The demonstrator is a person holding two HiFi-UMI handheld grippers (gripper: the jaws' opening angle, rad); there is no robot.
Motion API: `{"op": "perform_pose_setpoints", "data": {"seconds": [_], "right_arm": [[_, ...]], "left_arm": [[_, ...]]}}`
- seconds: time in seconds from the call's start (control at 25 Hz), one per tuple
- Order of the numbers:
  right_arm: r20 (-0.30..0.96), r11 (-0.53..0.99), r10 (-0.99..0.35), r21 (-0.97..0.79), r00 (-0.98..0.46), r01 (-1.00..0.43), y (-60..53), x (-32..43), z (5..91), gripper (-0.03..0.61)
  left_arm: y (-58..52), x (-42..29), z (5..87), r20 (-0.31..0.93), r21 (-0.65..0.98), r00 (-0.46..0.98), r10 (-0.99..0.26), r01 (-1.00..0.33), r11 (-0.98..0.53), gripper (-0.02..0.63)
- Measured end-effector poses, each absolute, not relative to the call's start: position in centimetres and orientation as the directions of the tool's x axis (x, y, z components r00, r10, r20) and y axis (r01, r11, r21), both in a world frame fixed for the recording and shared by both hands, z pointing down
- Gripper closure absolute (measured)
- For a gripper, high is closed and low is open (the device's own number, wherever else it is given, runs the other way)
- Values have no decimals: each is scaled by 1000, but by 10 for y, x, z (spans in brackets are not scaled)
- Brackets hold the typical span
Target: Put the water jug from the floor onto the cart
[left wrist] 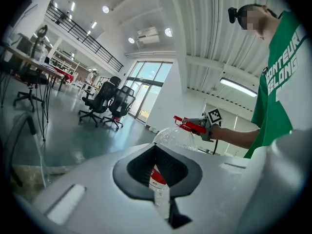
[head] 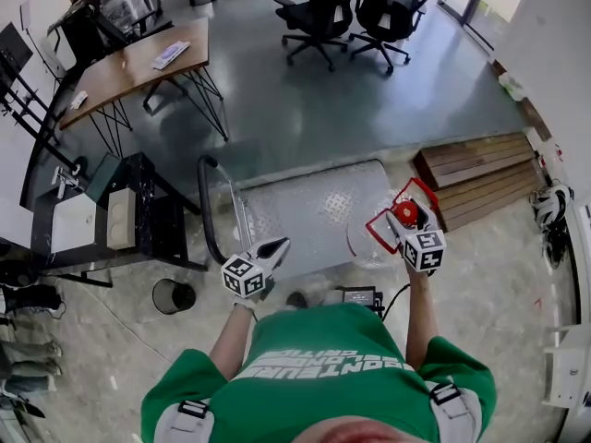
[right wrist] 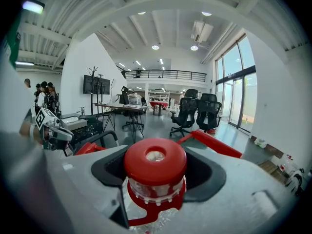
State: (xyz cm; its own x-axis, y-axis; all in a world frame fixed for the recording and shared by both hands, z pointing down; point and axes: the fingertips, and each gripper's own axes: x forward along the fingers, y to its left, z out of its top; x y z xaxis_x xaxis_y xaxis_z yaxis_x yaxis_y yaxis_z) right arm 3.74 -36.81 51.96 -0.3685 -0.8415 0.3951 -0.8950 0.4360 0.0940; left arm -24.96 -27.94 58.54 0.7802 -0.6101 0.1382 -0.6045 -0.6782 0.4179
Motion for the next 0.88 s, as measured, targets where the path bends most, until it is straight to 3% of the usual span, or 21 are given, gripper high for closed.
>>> {"op": "perform_pose_setpoints", "data": {"seconds": [0.48,0.88], "right_arm": [[488,594,-724,82,-487,-800,-422,-11,564,276],[545,720,-609,74,-577,-690,-477,-38,594,276]], "left_arm": [[-313,-266,582,163,413,712,-683,-678,-608,605],[-357,-239,571,160,414,696,-700,-691,-593,604]]}}
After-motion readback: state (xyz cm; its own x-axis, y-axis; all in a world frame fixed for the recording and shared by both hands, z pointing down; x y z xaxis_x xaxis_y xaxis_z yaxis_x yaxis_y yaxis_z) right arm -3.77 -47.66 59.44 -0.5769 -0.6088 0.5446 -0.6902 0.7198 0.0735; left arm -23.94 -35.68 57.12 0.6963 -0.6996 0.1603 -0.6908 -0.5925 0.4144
